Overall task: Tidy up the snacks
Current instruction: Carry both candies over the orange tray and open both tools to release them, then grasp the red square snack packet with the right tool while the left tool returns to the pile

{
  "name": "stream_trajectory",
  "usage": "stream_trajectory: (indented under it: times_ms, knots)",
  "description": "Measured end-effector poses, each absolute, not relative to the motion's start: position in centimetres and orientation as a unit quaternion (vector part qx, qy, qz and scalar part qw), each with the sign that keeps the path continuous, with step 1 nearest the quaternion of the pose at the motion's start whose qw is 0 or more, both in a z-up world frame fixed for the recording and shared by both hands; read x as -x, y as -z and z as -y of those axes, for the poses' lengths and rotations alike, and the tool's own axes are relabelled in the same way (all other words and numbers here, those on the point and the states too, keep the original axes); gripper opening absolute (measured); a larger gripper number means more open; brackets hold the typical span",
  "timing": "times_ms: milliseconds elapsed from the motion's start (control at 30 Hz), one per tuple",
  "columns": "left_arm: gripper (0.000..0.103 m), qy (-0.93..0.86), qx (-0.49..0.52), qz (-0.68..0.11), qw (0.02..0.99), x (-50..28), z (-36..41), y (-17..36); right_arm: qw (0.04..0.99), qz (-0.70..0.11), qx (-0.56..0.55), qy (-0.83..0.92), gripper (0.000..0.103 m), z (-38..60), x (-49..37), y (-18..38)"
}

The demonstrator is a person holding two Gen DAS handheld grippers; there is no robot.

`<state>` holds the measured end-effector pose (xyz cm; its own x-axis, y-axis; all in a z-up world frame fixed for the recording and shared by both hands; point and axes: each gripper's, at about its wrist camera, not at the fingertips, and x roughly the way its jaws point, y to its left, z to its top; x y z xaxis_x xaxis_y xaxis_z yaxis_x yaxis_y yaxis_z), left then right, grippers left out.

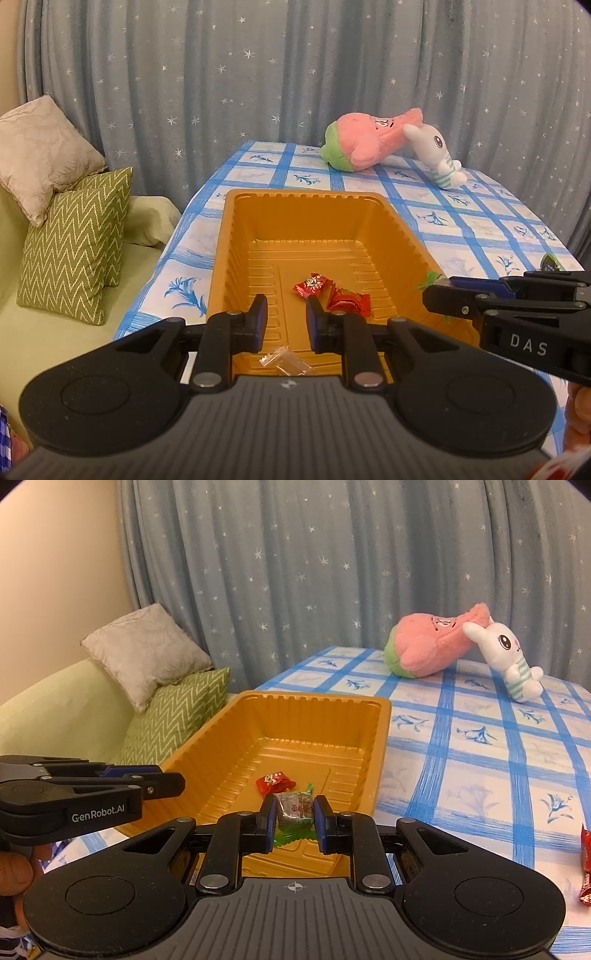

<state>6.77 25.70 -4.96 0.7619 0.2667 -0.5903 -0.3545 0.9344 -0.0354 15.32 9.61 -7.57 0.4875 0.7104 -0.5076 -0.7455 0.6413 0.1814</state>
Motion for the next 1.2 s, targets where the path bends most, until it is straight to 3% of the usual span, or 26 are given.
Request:
stream_trajectory:
  times_ms: [133, 167, 200, 233, 600, 1200]
  knots:
    - [0.020, -0.167, 0.076, -0.306, 0.934, -6.7, -25.9, 5.1, 0.860, -0.278, 0.030, -0.426, 0.024, -9.8, -15.5, 7.6]
    - [0.019, -0.166, 0.076, -0.306, 0.934, -6.8, -25.8, 5.1, 0.860, -0.281, 0.030, -0.425, 0.034, -9.8, -15.6, 7.6]
    - [0.019, -0.165, 0.076, -0.306, 0.934, -6.8, -25.7, 5.0, 0.861, -0.281, 0.026, -0.423, 0.051, -9.6, -15.7, 7.6]
    - [0.020, -0.164, 0.076, -0.306, 0.935, -6.8, -25.7, 5.0, 0.863, -0.279, 0.019, -0.420, 0.056, -9.4, -15.7, 7.6]
    - [0.021, -0.154, 0.082, -0.305, 0.936, -7.2, -25.1, 4.7, 0.886, -0.272, -0.009, -0.374, 0.057, -6.6, -16.7, 6.7]
    - [0.037, -0.087, 0.073, -0.298, 0.948, -10.1, -19.6, 3.8, 0.917, -0.283, -0.038, -0.277, 0.057, 0.8, -17.7, 7.1]
